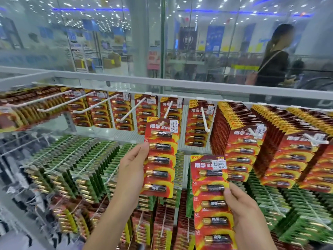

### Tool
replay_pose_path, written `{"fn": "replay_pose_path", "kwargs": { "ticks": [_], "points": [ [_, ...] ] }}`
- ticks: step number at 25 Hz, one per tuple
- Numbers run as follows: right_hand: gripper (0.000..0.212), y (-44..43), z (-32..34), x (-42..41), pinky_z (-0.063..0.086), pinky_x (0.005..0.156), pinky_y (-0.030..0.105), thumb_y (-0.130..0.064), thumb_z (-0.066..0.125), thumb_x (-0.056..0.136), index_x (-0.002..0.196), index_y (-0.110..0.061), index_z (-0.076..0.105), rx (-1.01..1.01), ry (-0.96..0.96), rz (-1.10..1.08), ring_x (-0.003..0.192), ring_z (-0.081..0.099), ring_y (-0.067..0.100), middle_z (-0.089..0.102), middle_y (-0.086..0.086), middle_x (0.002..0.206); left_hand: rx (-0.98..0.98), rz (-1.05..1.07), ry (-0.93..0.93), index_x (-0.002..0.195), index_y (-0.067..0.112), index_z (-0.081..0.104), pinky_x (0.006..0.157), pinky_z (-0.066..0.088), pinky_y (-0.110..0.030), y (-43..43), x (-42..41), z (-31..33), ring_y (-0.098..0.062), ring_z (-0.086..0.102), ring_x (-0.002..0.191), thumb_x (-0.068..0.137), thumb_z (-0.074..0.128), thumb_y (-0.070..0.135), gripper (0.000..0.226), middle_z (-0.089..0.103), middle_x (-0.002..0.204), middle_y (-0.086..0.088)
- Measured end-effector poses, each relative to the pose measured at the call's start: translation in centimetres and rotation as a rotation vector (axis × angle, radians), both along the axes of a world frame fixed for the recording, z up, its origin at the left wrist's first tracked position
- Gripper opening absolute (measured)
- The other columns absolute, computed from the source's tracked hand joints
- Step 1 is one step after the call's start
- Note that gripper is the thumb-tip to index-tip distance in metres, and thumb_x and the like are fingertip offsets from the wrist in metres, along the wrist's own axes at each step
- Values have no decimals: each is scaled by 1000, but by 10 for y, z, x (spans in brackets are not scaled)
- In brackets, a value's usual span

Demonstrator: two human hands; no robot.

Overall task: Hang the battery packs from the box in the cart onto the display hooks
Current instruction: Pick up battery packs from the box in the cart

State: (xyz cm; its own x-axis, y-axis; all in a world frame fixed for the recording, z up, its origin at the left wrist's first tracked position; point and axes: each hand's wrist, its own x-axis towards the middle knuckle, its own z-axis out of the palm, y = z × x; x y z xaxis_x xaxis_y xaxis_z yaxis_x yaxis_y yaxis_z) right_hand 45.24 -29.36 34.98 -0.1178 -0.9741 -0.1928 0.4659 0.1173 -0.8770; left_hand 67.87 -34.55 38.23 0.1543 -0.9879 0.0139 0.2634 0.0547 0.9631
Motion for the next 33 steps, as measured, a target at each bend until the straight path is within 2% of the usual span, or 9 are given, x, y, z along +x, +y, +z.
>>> {"fn": "replay_pose_path", "kwargs": {
  "ticks": [3, 9, 12, 14, 17, 23, 26, 29, 33],
  "points": [
    [52, 6, 13, 1, 54, 94, 59, -26, 72, 72, 118, -3, 71, -4, -17, -26, 97, 74, 38, 78, 18, 104, -4, -37, -36, 115, 16, 76, 71, 59, -45, -38, -3, -7, -36, 76, 81, 107, 49, 42, 38, 79, 99, -12],
    [9, 13, 32, 6, 49, 79, 38, -20, 72, 83, 90, -22, 68, -80, 29, -147, 69, 75, 2, 79, -9, 76, -80, 35, -226, 101, 23, 73, 74, 64, -48, -130, -17, -16, -29, 78, 83, 112, 44, 37, 33, 80, 91, -5],
    [96, 10, 34, 11, 43, 112, 55, -63, 96, 46, 130, -29, 65, -117, 66, -106, 129, 61, 17, 68, -8, 134, -115, 78, -358, 104, 24, 72, 73, 61, -43, -166, -17, -22, -23, 74, 85, 111, 43, 40, 34, 77, 92, 0],
    [110, 8, 38, 14, 38, 117, 54, -68, 94, 41, 137, -29, 56, -137, 84, -135, 139, 52, 22, 58, -8, 147, -125, 104, -436, 104, 20, 69, 60, 49, -31, -178, -19, -24, -15, 60, 70, 112, 41, 38, 34, 67, 83, 1],
    [96, 4, 41, 14, 36, 119, 44, -59, 80, 65, 148, -22, 49, -183, 104, -152, 137, 50, 13, 54, -15, 145, -129, 120, -497, 99, 21, 65, 53, 33, -30, -186, -21, -26, -15, 46, 64, 113, 39, 34, 32, 55, 73, 3],
    [66, -4, 41, 22, 38, 106, 27, -41, 62, 89, 150, -24, 45, -155, 194, -167, 115, 50, 0, 53, -32, 112, -127, 157, -478, 109, 10, 68, 55, 33, -32, -190, -25, -30, -13, 44, 61, 111, 46, 31, 31, 51, 70, 4],
    [58, -7, 40, 26, 33, 108, 30, -42, 57, 97, 152, -31, 43, -153, 234, -168, 120, 42, -3, 49, -35, 116, -165, 198, -484, 103, 16, 71, 59, 36, -36, -187, -22, -33, -17, 45, 59, 109, 51, 32, 26, 53, 67, 2],
    [36, -16, 33, 25, 41, 99, 15, -43, 58, 99, 134, -36, 58, -174, 240, -162, 110, 56, -11, 63, -38, 113, -185, 203, -460, 100, 18, 71, 61, 39, -38, -186, -18, -37, -16, 47, 59, 108, 53, 34, 26, 54, 66, 5],
    [30, -45, 29, 34, 62, 89, 43, -47, 51, 103, 111, -24, 68, -196, 373, -173, 101, 74, 14, 77, -10, 104, -218, 200, -454, 107, 15, 73, 64, 40, -33, -180, -18, -38, -13, 51, 63, 107, 55, 31, 24, 60, 73, 6]
  ]
}}
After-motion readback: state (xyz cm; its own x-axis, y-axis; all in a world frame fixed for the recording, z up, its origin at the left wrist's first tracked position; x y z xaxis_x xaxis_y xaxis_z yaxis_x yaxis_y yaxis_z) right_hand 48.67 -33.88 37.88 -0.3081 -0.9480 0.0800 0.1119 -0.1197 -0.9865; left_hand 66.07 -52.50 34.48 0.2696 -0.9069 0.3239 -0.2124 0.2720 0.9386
